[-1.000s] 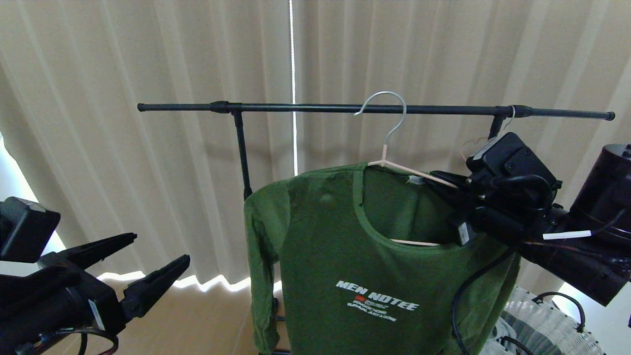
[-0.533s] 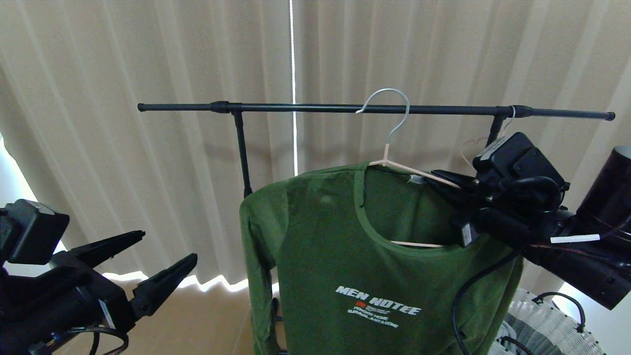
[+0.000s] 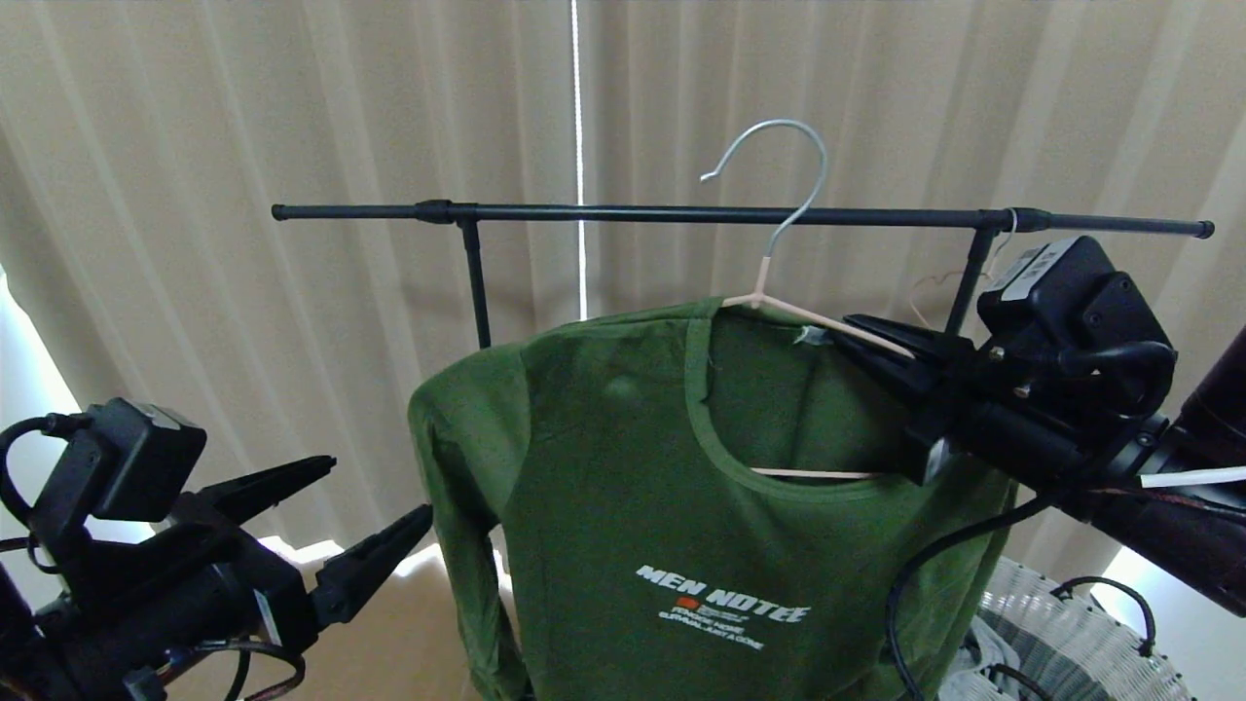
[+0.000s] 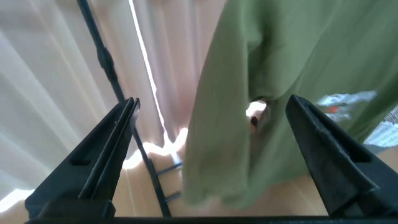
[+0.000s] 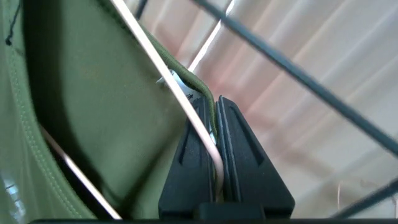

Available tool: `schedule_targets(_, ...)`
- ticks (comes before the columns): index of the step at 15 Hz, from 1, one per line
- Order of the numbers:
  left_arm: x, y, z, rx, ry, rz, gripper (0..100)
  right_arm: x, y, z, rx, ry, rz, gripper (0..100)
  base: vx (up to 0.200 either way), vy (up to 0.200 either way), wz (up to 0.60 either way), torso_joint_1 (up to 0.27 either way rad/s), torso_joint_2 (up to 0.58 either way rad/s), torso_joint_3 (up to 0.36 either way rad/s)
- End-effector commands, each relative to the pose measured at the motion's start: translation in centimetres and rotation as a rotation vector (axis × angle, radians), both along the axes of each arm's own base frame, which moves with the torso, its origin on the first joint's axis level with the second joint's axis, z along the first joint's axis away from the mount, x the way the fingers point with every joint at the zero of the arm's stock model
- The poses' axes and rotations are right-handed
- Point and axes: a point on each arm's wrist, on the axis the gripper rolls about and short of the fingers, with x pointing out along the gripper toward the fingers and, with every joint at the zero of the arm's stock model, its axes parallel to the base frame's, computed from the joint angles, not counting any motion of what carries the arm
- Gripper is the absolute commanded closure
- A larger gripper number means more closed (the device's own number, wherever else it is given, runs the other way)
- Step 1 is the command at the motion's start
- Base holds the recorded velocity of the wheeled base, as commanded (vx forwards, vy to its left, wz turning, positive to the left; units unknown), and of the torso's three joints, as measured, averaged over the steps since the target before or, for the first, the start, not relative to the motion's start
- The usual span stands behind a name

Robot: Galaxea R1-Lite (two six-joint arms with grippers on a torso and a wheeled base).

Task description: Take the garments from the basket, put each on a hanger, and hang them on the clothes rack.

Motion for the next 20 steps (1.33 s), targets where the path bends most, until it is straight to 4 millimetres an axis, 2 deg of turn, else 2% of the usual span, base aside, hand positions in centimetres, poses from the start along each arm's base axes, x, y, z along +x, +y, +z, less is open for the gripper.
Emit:
schedule_targets(1,0.9,0.1,-0.8,0.010,0.027,0.024,0,-0.2,0.0,-0.3,-0.005,0.007,0.026,100,0.000,0.000,0.00,0.000,0.00,0.000)
schedule_targets(5,1.1,0.0,-1.2,0.009,0.010,0.025,0,-0.3,0.0,-0.2,-0.002,0.001,0.045,100,0.000,0.000,0.00,0.000,0.00,0.000)
schedule_targets(6,1.1,0.0,-1.2,0.009,0.010,0.025,100,-0.3,0.0,-0.2,-0.001,0.000,0.045,100,0.000,0.000,0.00,0.000,0.00,0.000)
schedule_targets(13,1.0,0.3,-1.0,0.007,-0.002,0.037,100,-0.5,-0.4,0.2,0.004,-0.016,0.027,100,0.000,0.000,0.00,0.000,0.00,0.000)
schedule_targets(16,1.4,1.6,-1.3,0.041,-0.002,0.113,100,-0.3,-1.1,0.3,0.003,-0.017,-0.005,100,0.000,0.000,0.00,0.000,0.00,0.000)
schedule_targets(20,1.3,1.9,-1.3,0.051,-0.008,0.129,100,0.0,-1.6,0.2,-0.003,-0.011,-0.066,100,0.000,0.000,0.00,0.000,0.00,0.000)
